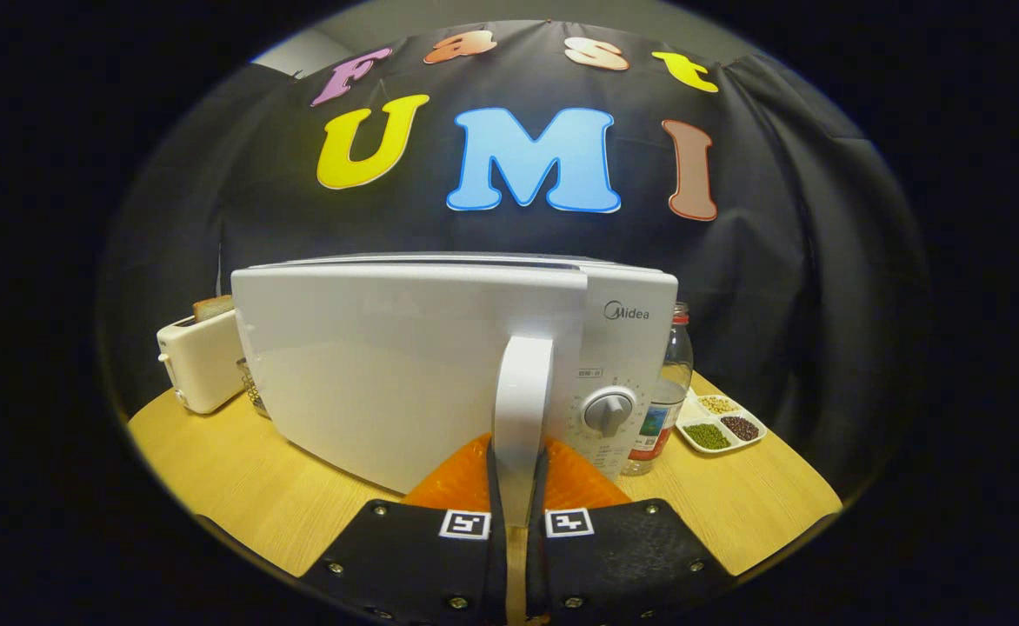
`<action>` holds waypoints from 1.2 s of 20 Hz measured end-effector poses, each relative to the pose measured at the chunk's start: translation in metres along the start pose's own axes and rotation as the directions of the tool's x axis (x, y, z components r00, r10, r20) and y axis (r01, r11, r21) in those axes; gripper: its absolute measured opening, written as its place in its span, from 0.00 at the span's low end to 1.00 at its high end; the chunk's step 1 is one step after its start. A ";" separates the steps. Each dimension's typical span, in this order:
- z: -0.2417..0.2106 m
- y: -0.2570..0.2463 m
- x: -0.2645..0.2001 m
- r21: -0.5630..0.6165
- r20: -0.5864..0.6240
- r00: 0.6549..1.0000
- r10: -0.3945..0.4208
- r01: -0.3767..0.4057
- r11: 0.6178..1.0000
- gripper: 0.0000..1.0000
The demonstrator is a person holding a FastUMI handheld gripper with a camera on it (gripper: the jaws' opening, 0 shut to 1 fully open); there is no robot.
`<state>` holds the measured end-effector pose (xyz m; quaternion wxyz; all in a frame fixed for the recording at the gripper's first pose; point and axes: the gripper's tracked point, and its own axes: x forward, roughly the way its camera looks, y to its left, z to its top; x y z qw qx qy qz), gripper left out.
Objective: Open the microwave, put the food inside, and close the microwave door.
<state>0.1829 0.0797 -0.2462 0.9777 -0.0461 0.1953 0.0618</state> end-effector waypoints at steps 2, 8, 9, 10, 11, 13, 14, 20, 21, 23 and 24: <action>-0.003 0.006 -0.014 0.014 -0.009 1.000 0.009 -0.009 1.000 0.09; -0.016 0.036 -0.063 0.032 -0.038 0.999 0.032 -0.031 0.999 0.17; -0.018 0.041 -0.071 0.025 -0.042 0.998 0.036 -0.035 0.999 0.17; -0.021 0.047 -0.078 0.017 -0.042 0.998 0.041 -0.040 0.999 0.19; -0.023 0.053 -0.086 0.007 -0.045 0.998 0.043 -0.043 0.999 0.20; -0.026 0.066 -0.101 -0.007 -0.049 0.997 0.052 -0.052 0.999 0.21; -0.029 0.073 -0.108 -0.015 -0.051 0.997 0.056 -0.057 0.998 0.22; -0.038 0.117 -0.147 -0.039 -0.046 0.995 0.084 -0.086 0.996 0.23; -0.039 0.125 -0.152 -0.047 -0.044 0.995 0.092 -0.094 0.994 0.23; -0.043 0.142 -0.164 -0.061 -0.042 0.993 0.111 -0.113 0.992 0.23; -0.044 0.151 -0.169 -0.067 -0.041 0.992 0.123 -0.125 0.990 0.23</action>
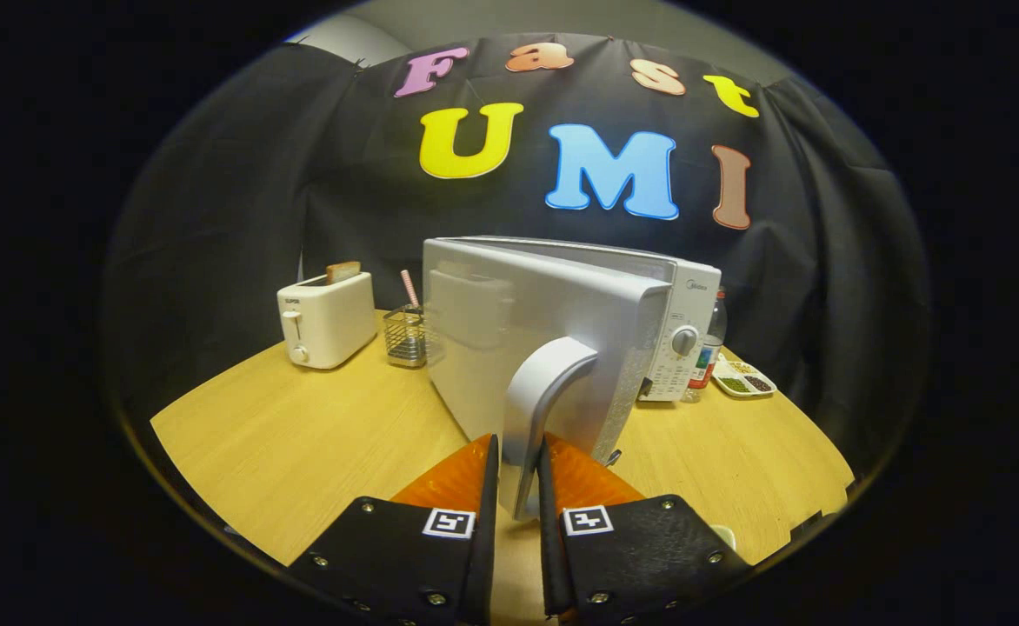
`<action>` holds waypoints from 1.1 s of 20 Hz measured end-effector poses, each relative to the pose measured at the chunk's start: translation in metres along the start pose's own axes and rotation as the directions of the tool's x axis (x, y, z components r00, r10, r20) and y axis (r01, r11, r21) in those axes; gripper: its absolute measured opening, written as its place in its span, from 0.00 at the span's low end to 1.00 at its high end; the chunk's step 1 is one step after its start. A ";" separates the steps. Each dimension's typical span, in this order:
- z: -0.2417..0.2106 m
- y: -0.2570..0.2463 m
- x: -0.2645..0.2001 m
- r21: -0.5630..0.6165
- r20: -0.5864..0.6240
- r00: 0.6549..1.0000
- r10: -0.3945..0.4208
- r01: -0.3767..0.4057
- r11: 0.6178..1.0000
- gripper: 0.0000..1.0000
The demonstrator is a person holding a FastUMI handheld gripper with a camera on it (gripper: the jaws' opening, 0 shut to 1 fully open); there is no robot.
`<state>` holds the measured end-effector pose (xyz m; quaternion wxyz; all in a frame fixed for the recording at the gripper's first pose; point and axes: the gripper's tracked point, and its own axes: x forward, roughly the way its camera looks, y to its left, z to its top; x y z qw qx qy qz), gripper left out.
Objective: Open the microwave, put the food inside, and close the microwave door.
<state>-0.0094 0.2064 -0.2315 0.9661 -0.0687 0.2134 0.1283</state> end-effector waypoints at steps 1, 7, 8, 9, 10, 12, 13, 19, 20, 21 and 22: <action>-0.001 0.010 -0.004 -0.006 0.002 1.000 0.010 -0.010 1.000 0.23; -0.007 0.059 -0.025 -0.012 0.010 0.999 0.046 -0.046 0.999 0.23; -0.009 0.069 -0.028 -0.014 0.007 0.998 0.054 -0.054 0.998 0.23; -0.010 0.078 -0.030 -0.017 0.004 0.998 0.064 -0.064 0.998 0.23; -0.011 0.086 -0.033 -0.022 0.006 0.997 0.074 -0.074 0.997 0.23; -0.014 0.105 -0.040 -0.029 0.006 0.995 0.104 -0.104 0.994 0.23; -0.014 0.115 -0.043 -0.036 0.005 0.992 0.125 -0.125 0.992 0.23; -0.011 0.173 -0.054 -0.108 0.009 0.968 0.252 -0.250 0.962 0.23; -0.008 0.179 -0.058 -0.105 0.015 0.962 0.271 -0.268 0.958 0.23; -0.002 0.183 -0.065 -0.093 0.025 0.955 0.294 -0.291 0.952 0.23; 0.005 0.186 -0.072 -0.082 0.043 0.947 0.319 -0.315 0.946 0.23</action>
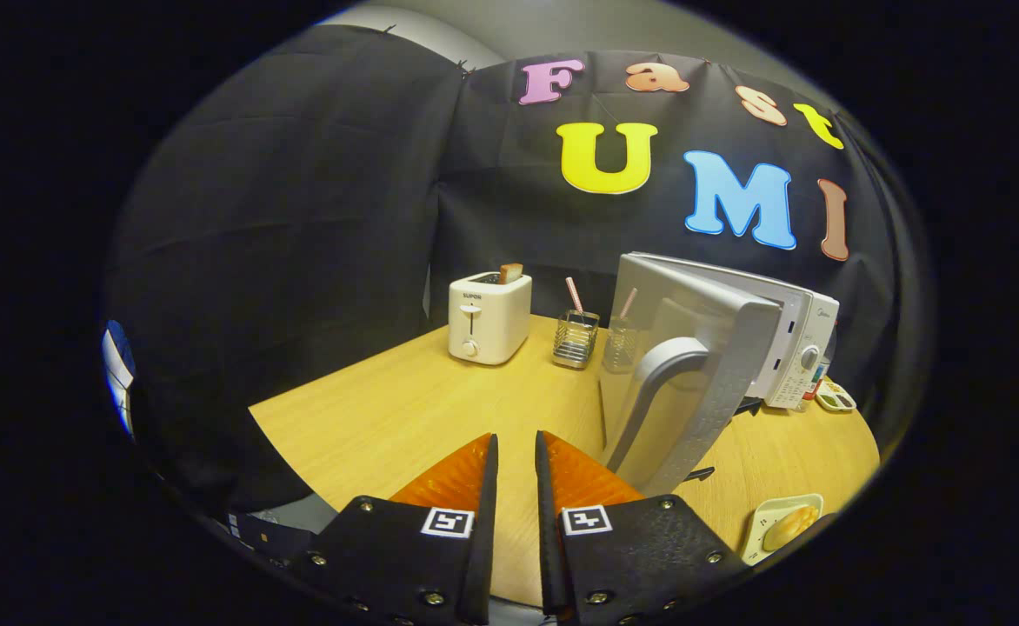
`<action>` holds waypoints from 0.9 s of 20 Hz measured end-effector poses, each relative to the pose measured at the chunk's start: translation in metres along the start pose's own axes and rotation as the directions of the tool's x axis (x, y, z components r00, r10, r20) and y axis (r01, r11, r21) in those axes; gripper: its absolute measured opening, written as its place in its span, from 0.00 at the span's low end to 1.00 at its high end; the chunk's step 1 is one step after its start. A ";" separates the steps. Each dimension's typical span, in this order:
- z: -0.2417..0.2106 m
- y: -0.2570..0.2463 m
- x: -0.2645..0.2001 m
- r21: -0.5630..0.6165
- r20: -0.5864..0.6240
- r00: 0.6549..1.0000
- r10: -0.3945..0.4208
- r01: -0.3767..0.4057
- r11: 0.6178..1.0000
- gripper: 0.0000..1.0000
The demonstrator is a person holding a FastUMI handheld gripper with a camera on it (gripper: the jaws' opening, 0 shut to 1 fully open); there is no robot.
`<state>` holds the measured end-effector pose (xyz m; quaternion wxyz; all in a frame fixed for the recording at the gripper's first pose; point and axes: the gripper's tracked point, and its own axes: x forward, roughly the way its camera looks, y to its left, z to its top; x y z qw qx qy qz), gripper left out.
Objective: Open the microwave, put the food inside, and close the microwave door.
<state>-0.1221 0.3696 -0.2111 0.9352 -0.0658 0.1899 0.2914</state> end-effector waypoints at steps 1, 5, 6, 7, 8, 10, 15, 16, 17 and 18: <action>0.010 0.001 -0.008 0.005 0.025 1.000 0.019 -0.019 1.000 0.23; 0.054 -0.013 -0.047 -0.001 0.144 0.988 0.060 -0.060 0.998 0.56; 0.065 -0.023 -0.056 -0.004 0.173 0.984 0.049 -0.049 0.999 0.74; 0.075 -0.036 -0.064 -0.005 0.201 0.979 0.028 -0.027 1.000 0.83; 0.083 -0.050 -0.071 -0.003 0.228 0.974 0.004 -0.003 1.000 0.96; 0.094 -0.079 -0.084 0.004 0.266 0.963 -0.047 0.048 0.999 0.97; 0.075 -0.156 -0.102 -0.019 0.251 0.951 -0.179 0.190 0.982 0.97; 0.065 -0.169 -0.104 -0.007 0.233 0.951 -0.202 0.209 0.978 0.97; 0.055 -0.182 -0.105 0.008 0.211 0.951 -0.227 0.230 0.973 0.97; 0.045 -0.196 -0.108 0.021 0.193 0.948 -0.252 0.253 0.967 0.97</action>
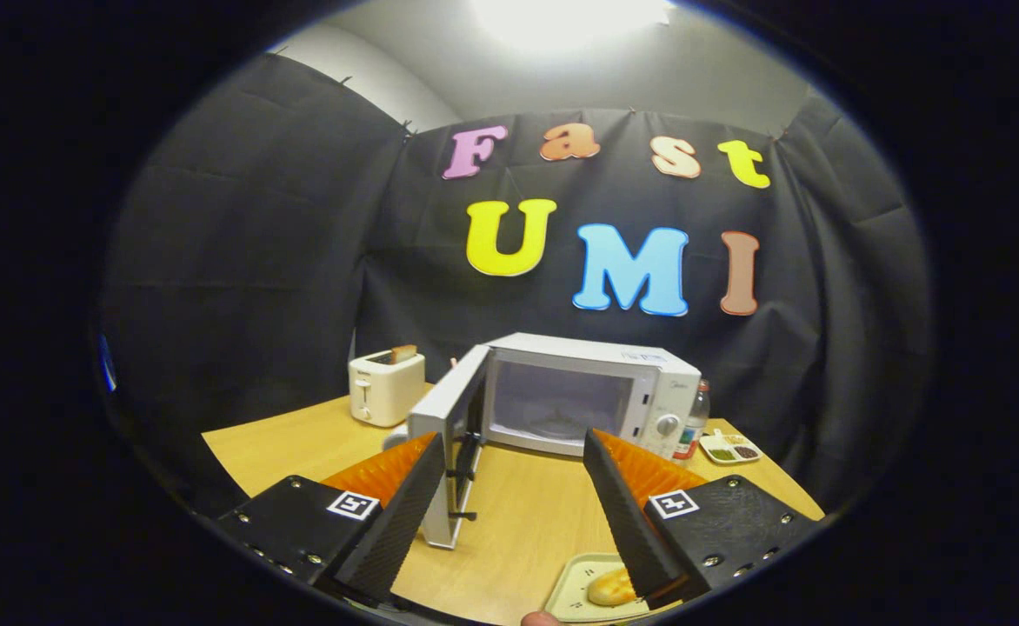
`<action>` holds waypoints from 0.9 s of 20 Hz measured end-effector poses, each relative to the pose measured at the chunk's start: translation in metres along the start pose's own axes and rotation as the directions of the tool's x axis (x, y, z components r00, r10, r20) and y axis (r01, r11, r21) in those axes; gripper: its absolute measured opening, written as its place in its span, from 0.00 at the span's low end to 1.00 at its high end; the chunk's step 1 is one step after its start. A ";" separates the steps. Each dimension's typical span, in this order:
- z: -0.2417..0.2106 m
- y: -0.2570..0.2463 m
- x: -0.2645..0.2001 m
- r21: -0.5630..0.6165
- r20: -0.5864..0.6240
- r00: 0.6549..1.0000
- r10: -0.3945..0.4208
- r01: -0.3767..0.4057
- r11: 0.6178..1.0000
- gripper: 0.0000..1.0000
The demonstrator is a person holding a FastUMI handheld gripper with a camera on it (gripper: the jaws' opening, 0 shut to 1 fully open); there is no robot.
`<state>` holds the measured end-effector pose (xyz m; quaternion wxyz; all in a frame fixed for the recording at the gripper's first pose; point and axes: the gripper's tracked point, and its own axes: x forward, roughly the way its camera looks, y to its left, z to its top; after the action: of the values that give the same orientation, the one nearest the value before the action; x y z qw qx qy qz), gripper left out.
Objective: Open the microwave, put the food inside, and close the microwave door.
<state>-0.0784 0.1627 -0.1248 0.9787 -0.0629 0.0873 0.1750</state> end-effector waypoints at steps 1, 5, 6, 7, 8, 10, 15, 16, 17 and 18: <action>-0.009 -0.013 -0.001 0.005 -0.019 1.000 -0.024 0.024 1.000 0.97; -0.055 -0.056 0.000 0.031 -0.110 0.990 -0.089 0.092 0.995 0.97; -0.068 -0.065 0.000 0.043 -0.137 0.985 -0.102 0.109 0.993 0.97; -0.082 -0.076 0.002 0.053 -0.165 0.979 -0.117 0.127 0.990 0.97; -0.095 -0.083 0.002 0.063 -0.198 0.972 -0.125 0.140 0.988 0.97; -0.121 -0.098 0.002 0.079 -0.256 0.957 -0.139 0.164 0.983 0.98; -0.171 -0.110 -0.002 0.073 -0.374 0.919 -0.127 0.166 0.983 0.98; -0.178 -0.109 -0.004 0.075 -0.393 0.912 -0.120 0.162 0.984 0.98; -0.186 -0.108 -0.006 0.082 -0.412 0.904 -0.110 0.157 0.984 0.98; -0.193 -0.106 -0.008 0.093 -0.432 0.896 -0.099 0.153 0.984 0.98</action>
<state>-0.0768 0.0317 -0.3017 0.9472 -0.0438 0.3053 0.0874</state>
